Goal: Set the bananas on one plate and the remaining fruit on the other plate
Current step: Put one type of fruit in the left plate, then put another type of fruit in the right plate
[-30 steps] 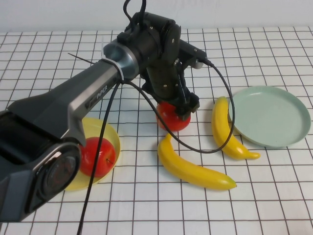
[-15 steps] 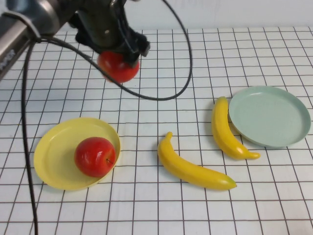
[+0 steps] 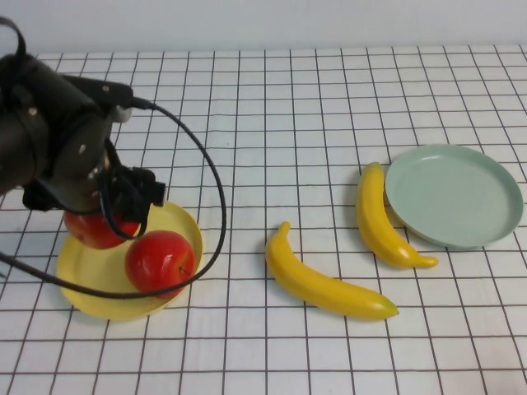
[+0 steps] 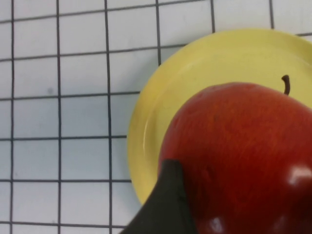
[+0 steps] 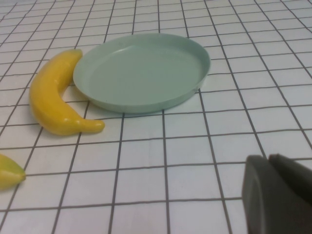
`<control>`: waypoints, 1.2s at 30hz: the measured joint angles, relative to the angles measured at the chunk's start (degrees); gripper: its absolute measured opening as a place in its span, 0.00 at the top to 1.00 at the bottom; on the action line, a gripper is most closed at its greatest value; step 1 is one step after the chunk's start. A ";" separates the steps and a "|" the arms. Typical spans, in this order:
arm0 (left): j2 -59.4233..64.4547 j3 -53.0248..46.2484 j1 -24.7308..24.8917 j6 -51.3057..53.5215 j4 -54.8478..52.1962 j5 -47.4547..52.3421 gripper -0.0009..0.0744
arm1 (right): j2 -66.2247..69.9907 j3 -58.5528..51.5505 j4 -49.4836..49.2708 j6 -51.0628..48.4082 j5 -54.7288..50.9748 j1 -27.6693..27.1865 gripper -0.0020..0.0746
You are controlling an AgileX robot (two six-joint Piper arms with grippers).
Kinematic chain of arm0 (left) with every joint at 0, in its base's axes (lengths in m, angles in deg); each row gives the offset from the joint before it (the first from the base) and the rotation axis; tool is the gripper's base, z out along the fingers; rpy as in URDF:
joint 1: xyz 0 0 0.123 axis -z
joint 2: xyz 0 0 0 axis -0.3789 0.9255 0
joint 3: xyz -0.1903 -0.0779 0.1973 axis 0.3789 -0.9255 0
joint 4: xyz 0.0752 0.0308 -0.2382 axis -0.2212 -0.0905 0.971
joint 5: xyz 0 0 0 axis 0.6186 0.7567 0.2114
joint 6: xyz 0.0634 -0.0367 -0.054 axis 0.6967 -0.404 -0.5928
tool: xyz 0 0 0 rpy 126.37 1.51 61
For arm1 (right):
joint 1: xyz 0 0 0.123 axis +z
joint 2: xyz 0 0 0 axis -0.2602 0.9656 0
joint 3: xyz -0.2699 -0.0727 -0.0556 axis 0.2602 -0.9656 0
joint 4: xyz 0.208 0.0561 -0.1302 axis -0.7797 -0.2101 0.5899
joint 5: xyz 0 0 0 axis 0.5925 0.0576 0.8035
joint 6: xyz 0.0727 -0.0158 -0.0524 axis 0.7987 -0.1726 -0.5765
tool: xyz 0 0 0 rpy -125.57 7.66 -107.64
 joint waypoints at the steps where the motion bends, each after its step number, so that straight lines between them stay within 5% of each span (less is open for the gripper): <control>1: -0.40 -2.01 -0.36 -1.47 -0.13 -1.78 0.21 | 0.00 0.00 0.00 0.00 0.00 0.00 0.99; 10: -0.40 -7.33 -3.00 -4.84 -1.13 -7.15 0.21 | 0.00 0.00 0.00 0.00 0.00 0.00 0.99; 15: -0.40 -7.37 -4.68 -1.41 -0.78 -9.21 0.10 | 0.00 0.00 0.00 0.00 0.00 0.00 0.99; 27: -2.31 -7.46 -4.93 0.43 0.96 -11.53 0.11 | 0.00 0.00 0.00 0.00 0.00 0.00 0.99; 29: -4.40 -7.46 -4.93 0.54 1.44 -11.53 0.20 | 0.00 0.00 0.00 0.00 0.00 0.00 0.99; 33: -10.46 -7.46 -4.93 0.54 5.01 -12.11 0.73 | 0.00 0.00 0.00 0.00 0.00 0.00 0.99; 36: -15.80 -7.61 -4.72 0.34 5.25 -11.99 0.91 | 0.00 0.00 0.00 0.00 0.00 0.00 0.99</control>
